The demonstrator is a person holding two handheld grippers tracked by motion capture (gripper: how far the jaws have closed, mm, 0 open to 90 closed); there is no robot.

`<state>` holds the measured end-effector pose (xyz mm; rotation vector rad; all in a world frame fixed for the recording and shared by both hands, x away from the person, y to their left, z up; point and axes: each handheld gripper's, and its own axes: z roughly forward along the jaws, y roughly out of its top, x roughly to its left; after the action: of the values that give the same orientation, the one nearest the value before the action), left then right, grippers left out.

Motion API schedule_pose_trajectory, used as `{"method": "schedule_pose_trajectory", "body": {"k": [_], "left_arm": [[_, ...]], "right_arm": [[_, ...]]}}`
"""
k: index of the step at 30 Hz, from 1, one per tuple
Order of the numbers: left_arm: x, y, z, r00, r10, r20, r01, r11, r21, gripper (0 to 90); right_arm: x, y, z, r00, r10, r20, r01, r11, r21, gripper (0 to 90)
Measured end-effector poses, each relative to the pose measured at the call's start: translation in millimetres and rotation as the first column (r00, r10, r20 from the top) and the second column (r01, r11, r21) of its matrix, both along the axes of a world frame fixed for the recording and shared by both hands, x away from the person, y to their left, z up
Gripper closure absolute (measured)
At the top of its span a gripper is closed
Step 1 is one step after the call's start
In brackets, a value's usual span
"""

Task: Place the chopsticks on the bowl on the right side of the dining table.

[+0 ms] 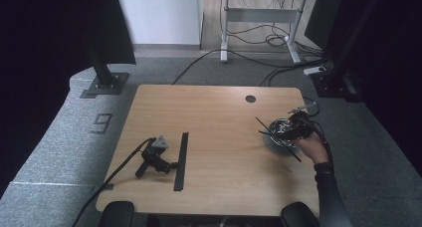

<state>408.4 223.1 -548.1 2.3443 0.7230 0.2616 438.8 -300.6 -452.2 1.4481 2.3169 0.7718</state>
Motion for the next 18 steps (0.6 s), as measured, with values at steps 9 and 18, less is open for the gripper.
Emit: {"method": "schedule_pose_trajectory", "body": {"k": [9,18], "left_arm": [[0.0,0.1,0.0,1.0,0.0,-0.001,0.0,1.0,0.001,0.0],[0.0,0.1,0.1,1.0,0.0,-0.001,0.0,1.0,0.001,0.0]], "right_arm": [[-13.1,-5.6,-16.1,0.9969,-0.051,0.06,0.048,0.998,0.047,6.8],[-17.4,-5.2,-23.4,0.9881,-0.089,0.126,0.084,0.996,0.042,5.8]]}}
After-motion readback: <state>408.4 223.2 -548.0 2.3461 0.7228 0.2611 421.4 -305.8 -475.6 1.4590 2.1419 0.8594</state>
